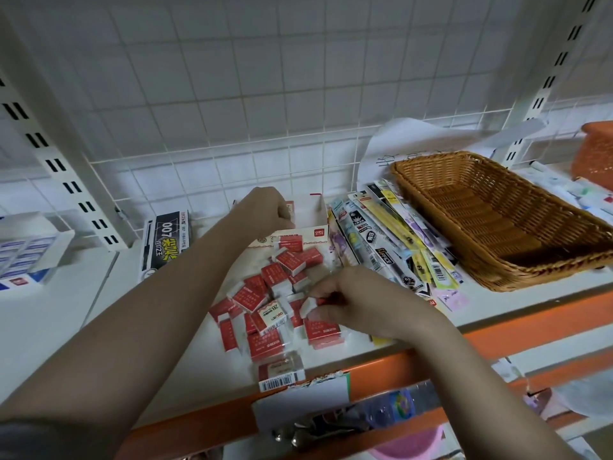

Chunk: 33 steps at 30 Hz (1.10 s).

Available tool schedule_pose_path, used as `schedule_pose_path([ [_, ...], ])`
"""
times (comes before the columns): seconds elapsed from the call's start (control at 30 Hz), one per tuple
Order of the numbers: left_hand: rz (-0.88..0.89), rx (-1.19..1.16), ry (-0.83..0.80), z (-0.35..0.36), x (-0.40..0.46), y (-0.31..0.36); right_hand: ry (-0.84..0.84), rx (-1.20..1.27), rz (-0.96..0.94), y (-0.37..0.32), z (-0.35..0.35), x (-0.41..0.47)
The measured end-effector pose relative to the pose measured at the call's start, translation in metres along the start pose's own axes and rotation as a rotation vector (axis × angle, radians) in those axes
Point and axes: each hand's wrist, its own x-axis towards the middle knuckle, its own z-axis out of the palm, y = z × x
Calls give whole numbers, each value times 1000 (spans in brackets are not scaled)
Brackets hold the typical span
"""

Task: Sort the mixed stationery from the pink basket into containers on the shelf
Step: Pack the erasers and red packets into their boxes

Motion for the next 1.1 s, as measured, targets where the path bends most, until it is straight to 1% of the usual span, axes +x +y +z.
schedule_pose_path([
  [0.07,11,29,-17,-1,-1,1,78,49,24,1,-1,-3],
  [0.1,30,54,-40,-2,-1,1,145,89,42,1,-3,-5],
  [0.23,135,224,-250,-4,0,4,461,212,91,5,-13,-11],
  [0.33,135,312,-332,-7,1,8,577,271,107,9,-15,-12],
  [0.47,133,361,-317,-4,0,10,641,343,142,13,-14,-11],
  [0.57,121,291,-223,-1,-6,6,612,350,140,15,-17,-8],
  [0.63,131,175,-136,-1,-17,4,629,256,159,17,-18,-5],
  [0.7,128,97,-98,-1,-33,1,672,145,185,19,-17,0],
  [0.8,82,74,-36,-2,-62,0,716,59,173,18,-14,9],
  [0.9,-6,-7,58,-3,-93,0,729,23,146,13,-15,17],
  [0.97,-97,-78,78,-1,-112,-3,740,41,134,10,-17,23],
  [1.03,-190,-121,54,4,-129,-7,735,70,99,8,-17,30],
  [1.1,-242,-176,5,9,-141,-10,715,161,73,5,-17,36],
])
